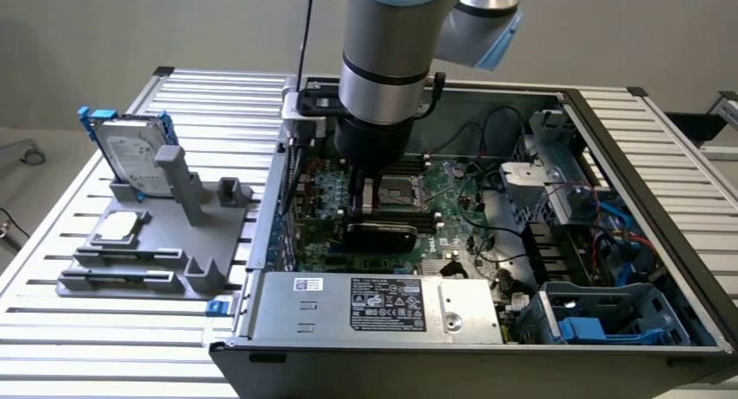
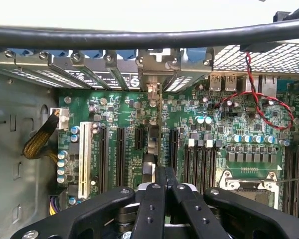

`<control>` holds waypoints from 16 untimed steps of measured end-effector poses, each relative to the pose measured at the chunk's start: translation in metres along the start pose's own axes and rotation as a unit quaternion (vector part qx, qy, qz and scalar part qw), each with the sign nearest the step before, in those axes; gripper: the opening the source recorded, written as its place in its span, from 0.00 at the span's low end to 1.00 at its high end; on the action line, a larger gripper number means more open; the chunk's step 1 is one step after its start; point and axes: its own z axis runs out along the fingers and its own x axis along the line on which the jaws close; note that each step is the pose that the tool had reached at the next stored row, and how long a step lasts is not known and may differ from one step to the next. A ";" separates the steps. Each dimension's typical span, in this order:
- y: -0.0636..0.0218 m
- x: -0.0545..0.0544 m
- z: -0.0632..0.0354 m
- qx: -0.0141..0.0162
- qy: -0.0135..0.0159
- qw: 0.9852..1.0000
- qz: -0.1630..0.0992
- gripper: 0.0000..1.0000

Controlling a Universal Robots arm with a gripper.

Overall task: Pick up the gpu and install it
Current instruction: 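Press down on the gpu until it lock into place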

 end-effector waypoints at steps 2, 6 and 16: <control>0.0001 0.000 -0.0024 0.000 -0.001 1.000 0.000 0.11; 0.0023 0.000 -0.0107 -0.001 0.000 1.000 0.000 0.11; 0.0141 -0.001 -0.0180 -0.007 0.000 1.000 0.000 0.11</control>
